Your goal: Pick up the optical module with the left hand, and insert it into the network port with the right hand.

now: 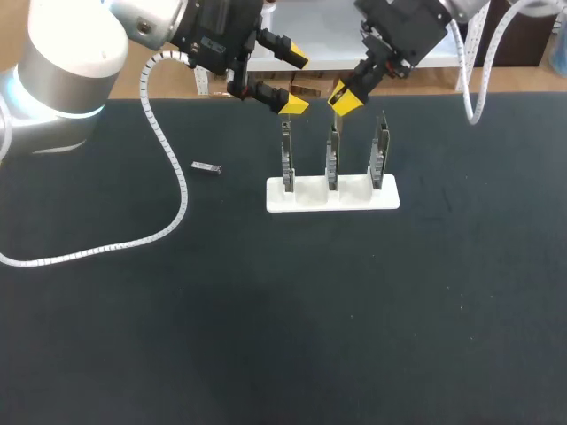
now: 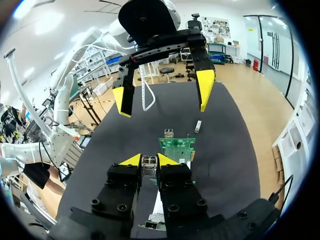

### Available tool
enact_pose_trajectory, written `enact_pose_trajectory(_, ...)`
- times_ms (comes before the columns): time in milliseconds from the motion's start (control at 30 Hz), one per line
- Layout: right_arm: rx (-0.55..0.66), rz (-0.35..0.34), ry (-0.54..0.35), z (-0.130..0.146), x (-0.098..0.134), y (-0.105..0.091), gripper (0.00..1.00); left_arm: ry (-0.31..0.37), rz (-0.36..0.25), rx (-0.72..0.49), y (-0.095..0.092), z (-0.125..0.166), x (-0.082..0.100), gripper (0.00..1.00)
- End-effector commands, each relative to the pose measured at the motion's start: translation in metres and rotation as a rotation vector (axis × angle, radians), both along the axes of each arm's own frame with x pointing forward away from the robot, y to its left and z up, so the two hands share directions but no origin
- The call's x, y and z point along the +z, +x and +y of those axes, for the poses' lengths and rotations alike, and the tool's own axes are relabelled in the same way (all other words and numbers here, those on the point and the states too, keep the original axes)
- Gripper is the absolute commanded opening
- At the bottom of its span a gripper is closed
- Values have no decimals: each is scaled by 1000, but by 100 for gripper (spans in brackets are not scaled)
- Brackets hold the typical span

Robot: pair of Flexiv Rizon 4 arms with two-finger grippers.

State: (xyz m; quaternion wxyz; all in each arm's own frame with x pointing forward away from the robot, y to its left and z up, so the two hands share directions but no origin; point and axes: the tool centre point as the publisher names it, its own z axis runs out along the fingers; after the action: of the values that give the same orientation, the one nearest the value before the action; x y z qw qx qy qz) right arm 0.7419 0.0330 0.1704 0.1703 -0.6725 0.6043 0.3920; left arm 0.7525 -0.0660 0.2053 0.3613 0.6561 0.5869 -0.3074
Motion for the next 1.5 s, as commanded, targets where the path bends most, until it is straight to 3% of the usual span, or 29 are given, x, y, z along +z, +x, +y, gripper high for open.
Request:
enact_pose_trajectory(33, 8, 12, 2, 0, -3, 7, 0, 7, 4, -1, 1, -1, 1, 100)
enact_pose_trajectory(1500, 24, 39, 11, 4, -11, 7, 0, 7, 4, -1, 1, -1, 1, 100)
